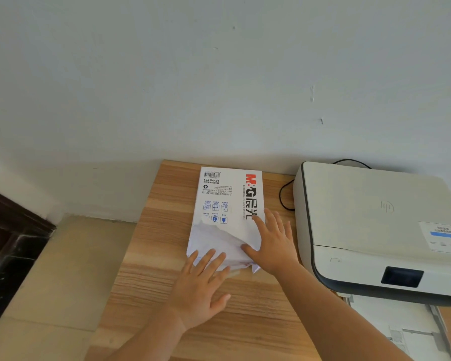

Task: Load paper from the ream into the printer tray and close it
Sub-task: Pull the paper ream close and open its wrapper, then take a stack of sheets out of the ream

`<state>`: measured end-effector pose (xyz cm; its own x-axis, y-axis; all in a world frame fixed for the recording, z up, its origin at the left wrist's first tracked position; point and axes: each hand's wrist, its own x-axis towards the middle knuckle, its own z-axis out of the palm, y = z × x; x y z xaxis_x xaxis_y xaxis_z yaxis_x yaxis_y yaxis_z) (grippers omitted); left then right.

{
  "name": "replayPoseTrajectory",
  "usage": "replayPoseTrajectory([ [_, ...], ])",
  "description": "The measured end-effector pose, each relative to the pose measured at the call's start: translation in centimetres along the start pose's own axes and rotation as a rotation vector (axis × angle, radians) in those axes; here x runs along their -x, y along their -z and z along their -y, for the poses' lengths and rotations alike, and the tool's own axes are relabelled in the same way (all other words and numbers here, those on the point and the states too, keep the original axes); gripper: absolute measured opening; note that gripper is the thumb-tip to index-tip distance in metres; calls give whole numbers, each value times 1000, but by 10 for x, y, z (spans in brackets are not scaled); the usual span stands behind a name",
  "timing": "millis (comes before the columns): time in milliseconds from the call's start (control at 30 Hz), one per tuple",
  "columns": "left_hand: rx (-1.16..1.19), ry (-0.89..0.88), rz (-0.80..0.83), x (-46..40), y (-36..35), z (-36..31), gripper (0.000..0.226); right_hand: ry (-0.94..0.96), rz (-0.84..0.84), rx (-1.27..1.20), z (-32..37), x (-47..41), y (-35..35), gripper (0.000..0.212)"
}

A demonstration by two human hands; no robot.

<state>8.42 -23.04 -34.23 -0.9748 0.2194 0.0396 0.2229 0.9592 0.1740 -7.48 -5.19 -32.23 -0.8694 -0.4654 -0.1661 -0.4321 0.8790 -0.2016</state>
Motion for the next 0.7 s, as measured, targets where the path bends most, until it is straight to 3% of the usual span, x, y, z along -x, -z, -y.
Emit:
replayPoseTrajectory([
  [100,-29,159,154,-4,-4,1,63,-1,16,-2,-1,-2,0,85],
  [267,50,371,252,-36,-5,9,78,12,19,-15,0,-3,0,86],
  [700,-45,368,271,-74,-5,17,50,14,7,-49,-2,-5,2,85],
])
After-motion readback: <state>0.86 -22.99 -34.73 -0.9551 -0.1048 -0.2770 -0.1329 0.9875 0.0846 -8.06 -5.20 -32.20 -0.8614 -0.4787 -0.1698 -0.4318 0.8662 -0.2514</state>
